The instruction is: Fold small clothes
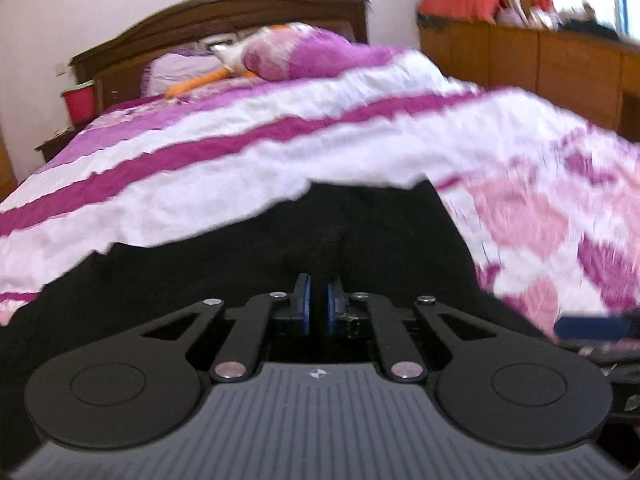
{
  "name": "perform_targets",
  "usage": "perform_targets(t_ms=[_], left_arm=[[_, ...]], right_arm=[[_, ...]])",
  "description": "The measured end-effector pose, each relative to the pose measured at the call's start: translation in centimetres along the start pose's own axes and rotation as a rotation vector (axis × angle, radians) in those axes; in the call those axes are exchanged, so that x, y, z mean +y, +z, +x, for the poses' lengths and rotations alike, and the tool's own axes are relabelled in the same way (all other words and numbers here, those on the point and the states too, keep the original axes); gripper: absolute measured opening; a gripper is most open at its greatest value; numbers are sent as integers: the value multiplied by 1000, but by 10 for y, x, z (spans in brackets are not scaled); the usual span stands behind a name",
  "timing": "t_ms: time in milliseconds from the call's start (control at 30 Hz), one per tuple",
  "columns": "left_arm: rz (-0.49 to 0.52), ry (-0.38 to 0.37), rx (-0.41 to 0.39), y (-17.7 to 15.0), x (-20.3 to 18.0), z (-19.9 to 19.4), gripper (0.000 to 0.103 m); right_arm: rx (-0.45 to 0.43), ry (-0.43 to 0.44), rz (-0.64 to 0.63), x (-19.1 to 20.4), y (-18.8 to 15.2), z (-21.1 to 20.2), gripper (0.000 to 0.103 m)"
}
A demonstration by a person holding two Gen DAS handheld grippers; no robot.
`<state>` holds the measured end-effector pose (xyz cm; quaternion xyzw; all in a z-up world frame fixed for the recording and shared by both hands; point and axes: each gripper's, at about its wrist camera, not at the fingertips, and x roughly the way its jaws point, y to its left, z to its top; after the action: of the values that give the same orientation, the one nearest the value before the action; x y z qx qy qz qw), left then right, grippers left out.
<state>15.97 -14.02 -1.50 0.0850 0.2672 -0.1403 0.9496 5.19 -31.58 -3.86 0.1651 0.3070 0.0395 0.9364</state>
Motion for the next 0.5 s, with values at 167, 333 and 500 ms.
perform_targets(t_ms=[167,333,500], left_arm=[[-141,52,-62,4,52,-34,9],[-246,120,-58,-13,111,-56,9],[-321,203,21,-45,159,-64,9]], right_arm=[[-3,1,-5,0,-3,3,55],[-2,-6,-22,1,-5,5,55],[1,-12,-42,2,-7,8,55]])
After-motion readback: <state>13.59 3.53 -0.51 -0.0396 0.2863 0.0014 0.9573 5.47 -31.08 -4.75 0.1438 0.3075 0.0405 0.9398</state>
